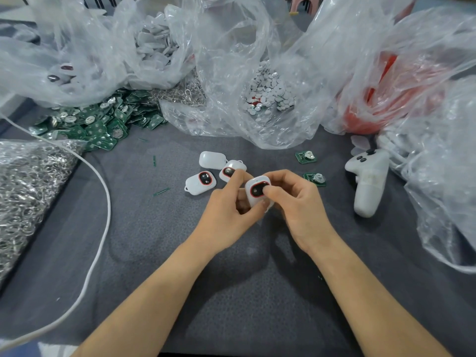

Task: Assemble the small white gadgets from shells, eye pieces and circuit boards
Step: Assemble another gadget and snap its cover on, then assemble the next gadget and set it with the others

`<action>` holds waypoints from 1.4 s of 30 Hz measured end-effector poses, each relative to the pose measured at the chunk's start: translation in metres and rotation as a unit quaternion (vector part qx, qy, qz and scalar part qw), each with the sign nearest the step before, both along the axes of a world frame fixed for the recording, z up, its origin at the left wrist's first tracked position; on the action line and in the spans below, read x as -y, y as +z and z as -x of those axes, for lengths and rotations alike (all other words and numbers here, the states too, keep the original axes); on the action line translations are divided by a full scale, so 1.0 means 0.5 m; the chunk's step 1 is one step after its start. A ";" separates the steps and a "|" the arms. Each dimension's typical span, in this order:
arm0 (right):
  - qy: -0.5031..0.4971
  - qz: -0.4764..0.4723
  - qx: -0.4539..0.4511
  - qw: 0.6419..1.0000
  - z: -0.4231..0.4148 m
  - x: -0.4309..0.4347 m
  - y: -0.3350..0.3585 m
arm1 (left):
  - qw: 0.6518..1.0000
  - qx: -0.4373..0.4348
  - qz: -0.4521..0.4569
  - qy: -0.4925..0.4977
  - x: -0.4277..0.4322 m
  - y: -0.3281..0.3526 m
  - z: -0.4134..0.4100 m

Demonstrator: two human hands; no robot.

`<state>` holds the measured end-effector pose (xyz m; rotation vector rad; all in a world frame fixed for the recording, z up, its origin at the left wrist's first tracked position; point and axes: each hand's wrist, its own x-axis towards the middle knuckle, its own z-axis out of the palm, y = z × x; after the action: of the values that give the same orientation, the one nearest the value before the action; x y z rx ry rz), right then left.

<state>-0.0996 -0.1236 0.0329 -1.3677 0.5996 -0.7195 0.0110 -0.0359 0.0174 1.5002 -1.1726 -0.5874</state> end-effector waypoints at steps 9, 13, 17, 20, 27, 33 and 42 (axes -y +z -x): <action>0.018 -0.021 -0.001 1.000 0.004 0.001 0.006 | 1.000 -0.013 0.012 -0.001 -0.002 0.002 -0.004; 0.023 -0.027 0.001 0.999 0.000 0.002 0.007 | 1.000 -0.006 0.009 0.003 -0.002 0.002 -0.005; 0.027 -0.001 0.000 1.000 -0.004 0.006 0.005 | 0.998 -0.036 0.027 0.048 -0.012 0.011 -0.010; 0.027 0.025 -0.010 0.999 -0.003 0.007 -0.006 | 0.986 -0.141 0.033 0.086 -0.033 0.019 -0.028; 0.036 0.118 -0.076 0.989 -0.011 -0.001 -0.015 | 0.980 -0.172 -0.029 0.091 -0.092 0.029 -0.112; 0.037 0.123 -0.066 0.990 -0.001 0.002 -0.016 | 0.990 -0.068 -0.112 0.057 -0.054 0.037 -0.148; -0.001 0.213 -0.092 0.973 -0.007 -0.002 -0.029 | 0.928 0.314 -0.139 0.147 0.004 0.088 -0.266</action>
<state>-0.0962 -0.1226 0.0185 -1.8464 0.6132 -0.7558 0.1442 -0.0379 0.0616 2.1581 -1.3330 -0.0537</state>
